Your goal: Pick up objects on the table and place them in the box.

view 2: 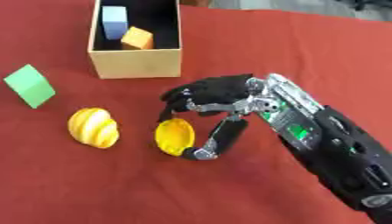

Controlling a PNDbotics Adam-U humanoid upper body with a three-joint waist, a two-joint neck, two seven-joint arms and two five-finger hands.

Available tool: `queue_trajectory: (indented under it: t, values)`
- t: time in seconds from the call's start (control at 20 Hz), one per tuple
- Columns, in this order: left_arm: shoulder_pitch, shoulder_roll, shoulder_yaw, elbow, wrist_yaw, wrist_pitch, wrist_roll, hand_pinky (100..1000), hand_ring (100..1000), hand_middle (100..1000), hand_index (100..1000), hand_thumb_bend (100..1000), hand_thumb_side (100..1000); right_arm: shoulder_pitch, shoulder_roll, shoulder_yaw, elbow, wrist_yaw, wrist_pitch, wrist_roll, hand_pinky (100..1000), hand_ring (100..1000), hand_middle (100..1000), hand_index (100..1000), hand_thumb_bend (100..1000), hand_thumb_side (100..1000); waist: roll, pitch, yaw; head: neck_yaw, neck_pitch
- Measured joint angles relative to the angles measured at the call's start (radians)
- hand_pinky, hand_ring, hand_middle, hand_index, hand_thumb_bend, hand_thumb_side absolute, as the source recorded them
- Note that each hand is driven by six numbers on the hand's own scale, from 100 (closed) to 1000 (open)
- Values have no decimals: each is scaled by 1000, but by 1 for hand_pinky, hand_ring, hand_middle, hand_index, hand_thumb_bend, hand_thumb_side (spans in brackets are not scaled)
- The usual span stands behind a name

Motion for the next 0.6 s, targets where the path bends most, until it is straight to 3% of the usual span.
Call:
queue_trajectory:
  t: [0.4,0.6]
  values:
    - [-1,0,0,0,3,0,-1,742,760,758,853,257,710,4,34,-3,79,63,-38,-43,887,1000,696,860,313,519,3,3,2,-1,0]
    - [-1,0,0,0,3,2,-3,742,761,758,854,258,710,5,39,-3,79,59,-48,-68,874,977,637,810,230,496,3,3,2,-1,0]
